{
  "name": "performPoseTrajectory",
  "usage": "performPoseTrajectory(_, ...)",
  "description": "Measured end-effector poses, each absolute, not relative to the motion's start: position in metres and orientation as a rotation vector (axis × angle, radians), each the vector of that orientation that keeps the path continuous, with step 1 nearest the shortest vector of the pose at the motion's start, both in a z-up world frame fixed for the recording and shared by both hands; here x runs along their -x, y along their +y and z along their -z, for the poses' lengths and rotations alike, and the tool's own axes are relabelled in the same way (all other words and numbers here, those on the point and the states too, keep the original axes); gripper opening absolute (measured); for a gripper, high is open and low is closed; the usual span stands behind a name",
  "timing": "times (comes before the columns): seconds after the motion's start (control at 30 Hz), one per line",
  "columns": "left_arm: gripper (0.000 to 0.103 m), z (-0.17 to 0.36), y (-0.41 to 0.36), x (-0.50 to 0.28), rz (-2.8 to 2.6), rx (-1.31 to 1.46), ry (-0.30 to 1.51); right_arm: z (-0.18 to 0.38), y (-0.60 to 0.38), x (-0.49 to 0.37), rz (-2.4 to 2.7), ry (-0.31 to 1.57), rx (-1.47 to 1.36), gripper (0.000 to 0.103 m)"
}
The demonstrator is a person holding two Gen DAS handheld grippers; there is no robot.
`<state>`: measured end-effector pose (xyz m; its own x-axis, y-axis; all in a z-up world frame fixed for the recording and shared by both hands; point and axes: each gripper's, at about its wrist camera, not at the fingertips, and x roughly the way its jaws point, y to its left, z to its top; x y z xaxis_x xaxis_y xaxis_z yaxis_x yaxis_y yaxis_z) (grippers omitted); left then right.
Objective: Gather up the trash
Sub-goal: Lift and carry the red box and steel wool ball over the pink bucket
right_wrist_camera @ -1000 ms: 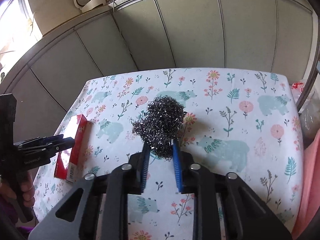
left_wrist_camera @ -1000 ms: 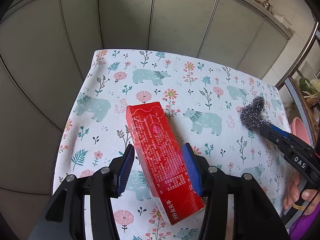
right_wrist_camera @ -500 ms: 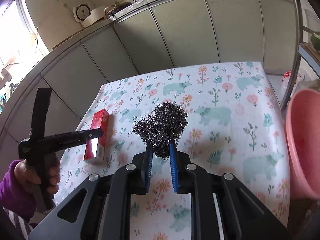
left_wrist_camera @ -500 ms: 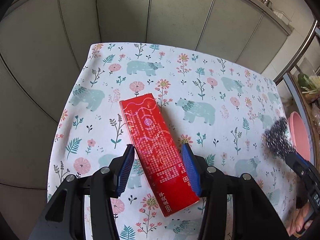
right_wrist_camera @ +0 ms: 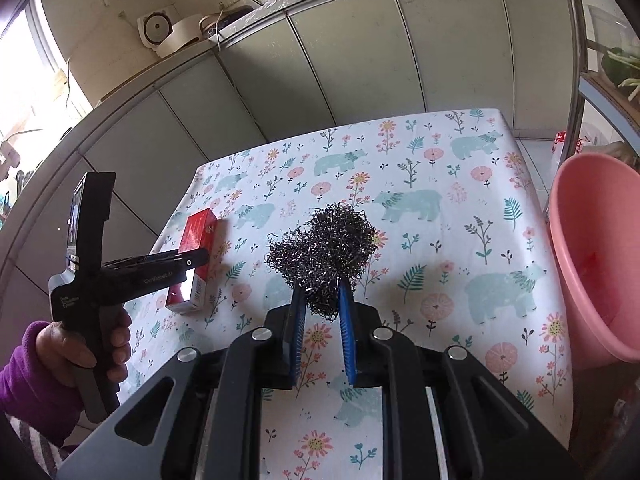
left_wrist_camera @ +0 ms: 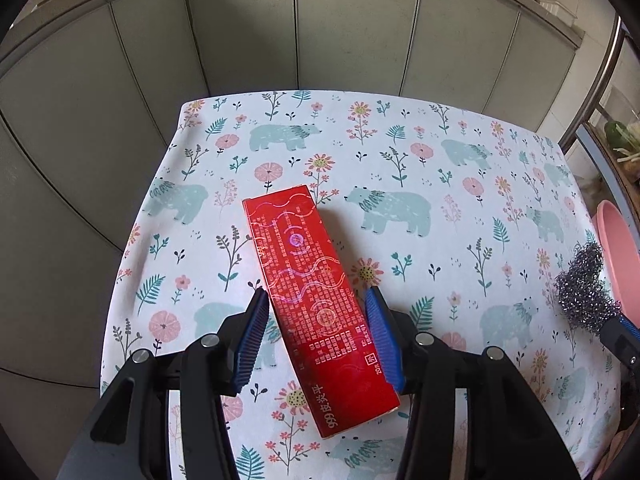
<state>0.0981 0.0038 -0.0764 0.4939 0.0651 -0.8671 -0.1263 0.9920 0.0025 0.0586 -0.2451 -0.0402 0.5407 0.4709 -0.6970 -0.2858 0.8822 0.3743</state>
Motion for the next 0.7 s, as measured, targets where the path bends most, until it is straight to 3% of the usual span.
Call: performPoseTrajectory(0.7, 0.045, 0.076, 0.0, -0.089, -0.061, 0.089, 1.004, 0.024, -0.252, -0.041, -0.393, 0.854, -0.208, 0.017)
